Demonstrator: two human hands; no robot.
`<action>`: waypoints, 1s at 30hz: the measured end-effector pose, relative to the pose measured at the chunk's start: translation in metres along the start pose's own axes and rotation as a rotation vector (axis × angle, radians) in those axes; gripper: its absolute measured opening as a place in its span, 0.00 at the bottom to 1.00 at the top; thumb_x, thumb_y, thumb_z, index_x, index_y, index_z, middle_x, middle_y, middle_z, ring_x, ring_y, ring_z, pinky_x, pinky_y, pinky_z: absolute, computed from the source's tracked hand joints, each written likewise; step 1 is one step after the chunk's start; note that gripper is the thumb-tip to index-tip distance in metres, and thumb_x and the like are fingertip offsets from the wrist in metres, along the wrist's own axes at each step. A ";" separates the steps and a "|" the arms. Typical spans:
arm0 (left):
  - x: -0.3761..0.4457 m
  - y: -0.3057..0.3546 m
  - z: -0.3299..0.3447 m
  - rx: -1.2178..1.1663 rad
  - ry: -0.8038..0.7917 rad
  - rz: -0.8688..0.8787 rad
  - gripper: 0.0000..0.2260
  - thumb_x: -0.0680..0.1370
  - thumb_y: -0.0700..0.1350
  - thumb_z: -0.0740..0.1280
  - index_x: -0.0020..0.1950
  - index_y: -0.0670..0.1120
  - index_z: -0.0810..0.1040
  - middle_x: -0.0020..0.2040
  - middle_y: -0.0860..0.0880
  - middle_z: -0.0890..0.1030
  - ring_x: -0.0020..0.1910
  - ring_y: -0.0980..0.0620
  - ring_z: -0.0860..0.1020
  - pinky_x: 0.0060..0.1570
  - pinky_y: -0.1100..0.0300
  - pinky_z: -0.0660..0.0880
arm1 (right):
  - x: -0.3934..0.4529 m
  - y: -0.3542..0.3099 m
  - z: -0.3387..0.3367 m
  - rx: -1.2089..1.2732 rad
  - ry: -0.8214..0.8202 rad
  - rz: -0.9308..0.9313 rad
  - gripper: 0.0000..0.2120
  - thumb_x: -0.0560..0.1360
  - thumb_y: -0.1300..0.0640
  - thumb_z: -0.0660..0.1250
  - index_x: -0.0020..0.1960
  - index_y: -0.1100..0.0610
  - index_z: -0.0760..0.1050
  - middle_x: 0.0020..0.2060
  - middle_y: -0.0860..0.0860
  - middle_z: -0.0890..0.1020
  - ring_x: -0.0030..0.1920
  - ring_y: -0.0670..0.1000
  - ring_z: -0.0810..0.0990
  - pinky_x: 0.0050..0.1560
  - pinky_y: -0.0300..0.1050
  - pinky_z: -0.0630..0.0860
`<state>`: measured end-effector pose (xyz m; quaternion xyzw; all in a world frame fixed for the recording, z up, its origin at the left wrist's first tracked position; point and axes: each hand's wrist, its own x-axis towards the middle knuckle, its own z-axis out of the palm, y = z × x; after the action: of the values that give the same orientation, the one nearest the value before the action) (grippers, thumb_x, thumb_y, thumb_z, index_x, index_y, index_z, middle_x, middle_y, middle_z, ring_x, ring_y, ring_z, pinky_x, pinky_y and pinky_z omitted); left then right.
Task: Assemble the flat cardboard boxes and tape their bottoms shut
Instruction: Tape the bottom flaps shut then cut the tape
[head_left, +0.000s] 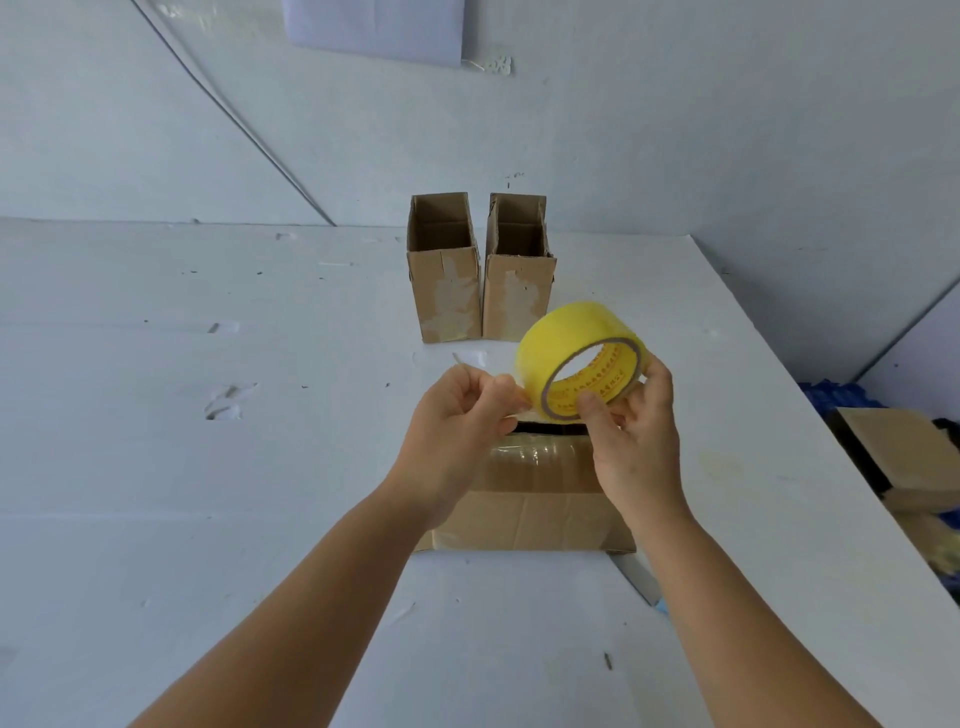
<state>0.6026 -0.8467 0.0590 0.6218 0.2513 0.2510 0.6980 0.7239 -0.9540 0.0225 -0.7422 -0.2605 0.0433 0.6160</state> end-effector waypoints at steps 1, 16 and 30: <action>0.000 -0.002 -0.002 -0.011 0.005 -0.013 0.12 0.77 0.48 0.66 0.48 0.38 0.74 0.45 0.46 0.84 0.48 0.54 0.82 0.52 0.58 0.77 | 0.001 0.001 0.000 -0.008 0.003 0.010 0.24 0.75 0.54 0.67 0.68 0.52 0.64 0.54 0.47 0.79 0.51 0.45 0.79 0.50 0.37 0.75; 0.012 0.003 -0.039 0.227 0.014 -0.162 0.12 0.79 0.44 0.65 0.37 0.41 0.75 0.32 0.48 0.78 0.28 0.55 0.78 0.32 0.64 0.76 | 0.003 0.000 0.001 -0.206 -0.128 -0.054 0.11 0.79 0.54 0.59 0.60 0.54 0.70 0.41 0.51 0.79 0.39 0.45 0.76 0.38 0.35 0.71; 0.013 -0.017 -0.061 0.366 0.131 -0.155 0.13 0.79 0.46 0.64 0.40 0.38 0.75 0.31 0.47 0.78 0.24 0.55 0.75 0.27 0.66 0.73 | 0.000 0.001 0.012 -0.388 -0.281 -0.078 0.17 0.72 0.46 0.70 0.57 0.52 0.72 0.38 0.52 0.81 0.40 0.52 0.79 0.40 0.48 0.76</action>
<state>0.5724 -0.7950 0.0358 0.6992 0.3850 0.1866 0.5728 0.7199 -0.9431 0.0184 -0.8226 -0.3758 0.0716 0.4207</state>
